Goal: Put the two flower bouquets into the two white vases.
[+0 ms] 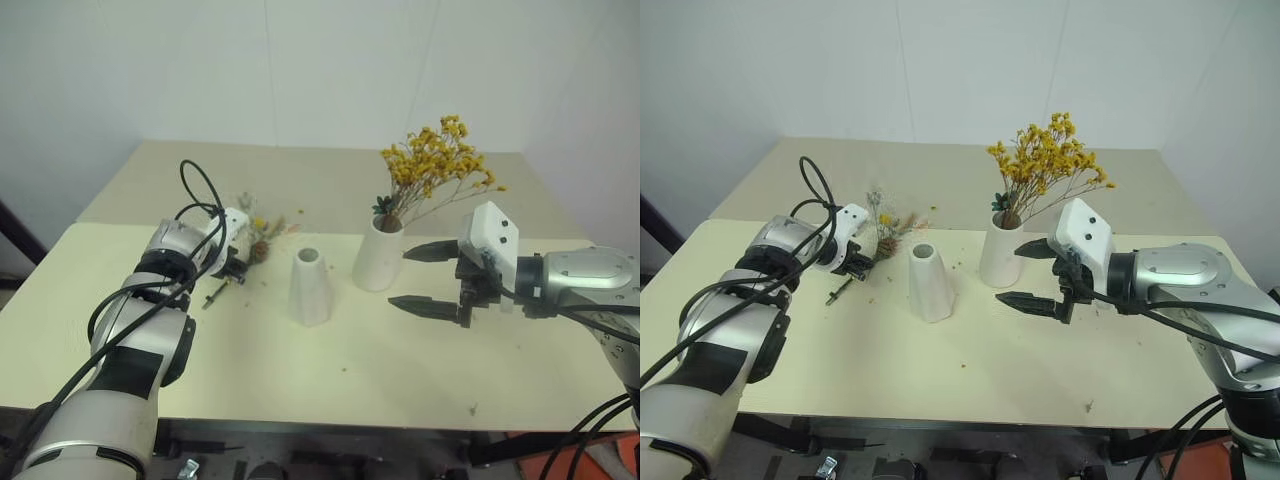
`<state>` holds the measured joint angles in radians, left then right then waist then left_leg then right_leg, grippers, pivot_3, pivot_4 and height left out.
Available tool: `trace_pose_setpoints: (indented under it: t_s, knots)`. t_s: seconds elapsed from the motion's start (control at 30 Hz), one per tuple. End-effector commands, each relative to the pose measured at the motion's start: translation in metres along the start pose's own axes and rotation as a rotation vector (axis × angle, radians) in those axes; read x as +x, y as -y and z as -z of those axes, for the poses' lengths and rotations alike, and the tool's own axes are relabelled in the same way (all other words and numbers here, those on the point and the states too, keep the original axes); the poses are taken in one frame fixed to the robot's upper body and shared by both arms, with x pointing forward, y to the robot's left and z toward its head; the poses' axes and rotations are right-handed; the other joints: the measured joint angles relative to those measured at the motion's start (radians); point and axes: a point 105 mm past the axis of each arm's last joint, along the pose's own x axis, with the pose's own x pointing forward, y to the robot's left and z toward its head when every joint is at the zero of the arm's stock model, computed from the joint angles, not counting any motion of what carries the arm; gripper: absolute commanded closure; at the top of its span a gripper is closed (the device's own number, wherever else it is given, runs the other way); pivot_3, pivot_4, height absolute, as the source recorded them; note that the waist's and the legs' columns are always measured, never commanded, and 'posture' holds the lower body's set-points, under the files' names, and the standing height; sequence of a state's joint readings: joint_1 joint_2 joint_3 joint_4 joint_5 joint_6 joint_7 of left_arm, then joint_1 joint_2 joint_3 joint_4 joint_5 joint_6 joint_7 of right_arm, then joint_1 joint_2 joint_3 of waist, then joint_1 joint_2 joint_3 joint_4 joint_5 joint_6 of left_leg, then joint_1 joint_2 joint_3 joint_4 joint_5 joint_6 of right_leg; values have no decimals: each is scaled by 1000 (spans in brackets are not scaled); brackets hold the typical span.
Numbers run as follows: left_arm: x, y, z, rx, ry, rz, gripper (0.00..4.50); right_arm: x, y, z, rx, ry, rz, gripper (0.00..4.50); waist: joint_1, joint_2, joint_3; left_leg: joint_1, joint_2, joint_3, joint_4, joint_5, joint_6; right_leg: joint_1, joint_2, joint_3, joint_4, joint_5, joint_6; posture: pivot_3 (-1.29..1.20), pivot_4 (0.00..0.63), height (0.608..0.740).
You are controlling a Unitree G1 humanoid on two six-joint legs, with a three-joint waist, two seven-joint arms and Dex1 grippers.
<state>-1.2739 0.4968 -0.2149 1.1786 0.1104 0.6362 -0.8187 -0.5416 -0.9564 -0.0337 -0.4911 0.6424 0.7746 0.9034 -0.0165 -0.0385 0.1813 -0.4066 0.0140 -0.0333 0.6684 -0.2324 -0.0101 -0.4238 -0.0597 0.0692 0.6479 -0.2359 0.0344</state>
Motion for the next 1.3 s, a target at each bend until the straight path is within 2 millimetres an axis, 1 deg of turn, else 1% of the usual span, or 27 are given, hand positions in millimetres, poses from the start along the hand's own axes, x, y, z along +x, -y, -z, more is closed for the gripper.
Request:
trace_pose_setpoints:
  t_s: [0.03, 0.07, 0.13, 0.17, 0.23, 0.33, 0.4, 0.47, 0.5, 0.57, 0.6, 0.63, 0.73, 0.87, 1.03, 1.13, 1.3]
  knots:
    - [-17, -21, -33, -4, 213, -132, 4492, -10, 4, -14, -56, 24, 39, 0, -1, 0, 0, 0, 0, 0, 0, 0, 0, 0, 0, 0, 0, 0, 0, 0, 150, 740]
    - [-23, -27, -42, -14, 287, -165, 4492, -10, 4, -14, -57, 25, 42, 0, -1, 0, 0, 0, 0, 0, 0, 0, 0, 0, 0, 0, 0, 0, 0, 0, 150, 740]
    - [-41, -31, -61, -63, 449, -138, 4492, -11, 4, -15, -59, 29, 48, 0, -2, 0, 0, 0, 0, 0, 0, 0, 0, -1, 0, 0, 0, 0, 0, 0, 150, 740]
    - [-52, -31, -72, -75, 559, -118, 4492, -11, 4, -15, -60, 32, 51, 0, -2, 0, 0, 0, 0, 0, 0, 0, 0, -1, 0, 0, 1, 0, 0, 0, 150, 740]
    - [-76, -29, -89, -90, 743, -80, 4492, -11, 3, -16, -65, 41, 55, 0, -1, 0, 0, 0, 1, 0, 0, 0, 0, -1, 0, 0, 1, 0, 0, 0, 150, 740]
    - [-118, -20, -108, -106, 1063, -41, 4492, -8, 1, -18, -88, 78, 59, 0, 1, 0, 0, -1, 1, 0, 0, 0, 0, -1, -1, 0, 0, 1, 0, 0, 150, 740]
    - [-138, -12, -111, -123, 1172, 20, 4492, -7, -1, -20, -116, 111, 64, 0, 2, 0, 0, 0, 1, 0, 0, 0, 0, 0, -1, 0, 0, 1, 0, 0, 150, 740]
    - [-153, 0, -111, -120, 1249, 108, 4492, -5, -1, -20, -111, 119, 69, 0, 2, 0, 0, 0, 0, 0, 2, 0, 0, 0, -1, 0, 1, 1, 0, 0, 150, 740]
    - [-164, 9, -110, -103, 1327, 189, 4492, -4, 0, -20, -98, 120, 70, 0, 2, 0, 0, 0, 0, 0, 2, 0, 0, 0, -1, 0, 1, 1, 0, 0, 150, 740]
    - [-179, 21, -105, -103, 1458, 318, 4492, -2, 0, -20, -82, 122, 68, 0, 2, 0, 0, 0, 0, 0, 2, 0, 0, 1, -1, 0, 1, 1, 0, 0, 150, 740]
    - [-184, 25, -103, -100, 1500, 360, 4492, -1, -1, -20, -82, 123, 67, 0, 2, 0, 0, 1, 0, 0, 3, 0, 0, 1, -1, 0, 1, 1, 0, 0, 150, 740]
    - [-189, 32, -99, -105, 1528, 473, 4492, -1, -1, -20, -81, 124, 68, 0, 3, 0, 0, 1, 1, 0, 3, 0, 0, 1, -1, 0, 1, 1, 0, 0, 150, 740]
    - [-193, 47, -96, -95, 1550, 666, 4492, 0, -3, -18, -79, 124, 76, 0, 1, 0, 0, 1, 1, -1, 4, 0, 0, 2, 0, 0, 2, 1, 0, 0, 150, 740]
    - [-201, 51, -96, -130, 1597, 828, 4492, 1, -5, -16, -70, 129, 92, 0, 0, 0, 0, 1, 0, -1, 6, 0, 0, 3, 0, 0, 2, 1, 0, 0, 150, 740]
    - [-193, 52, -100, -122, 1573, 907, 4492, 0, -7, -17, -58, 141, 118, 0, 0, 0, 0, 1, 0, -1, 7, 0, 0, 3, 0, 0, 2, 1, 1, 0, 150, 740]
    - [-187, 54, -101, -119, 1556, 965, 4492, -1, -8, -13, -54, 128, 137, 0, 0, 0, 0, 1, 0, -1, 7, 0, 0, 3, 0, 0, 2, 1, 1, 0, 150, 740]
    - [-177, 58, -90, -132, 1577, 1082, 4492, -2, -13, -11, -41, 122, 154, 0, -1, 0, 0, 0, 0, -1, 7, 0, 1, 3, 0, 0, 1, 1, 1, 0, 150, 740]
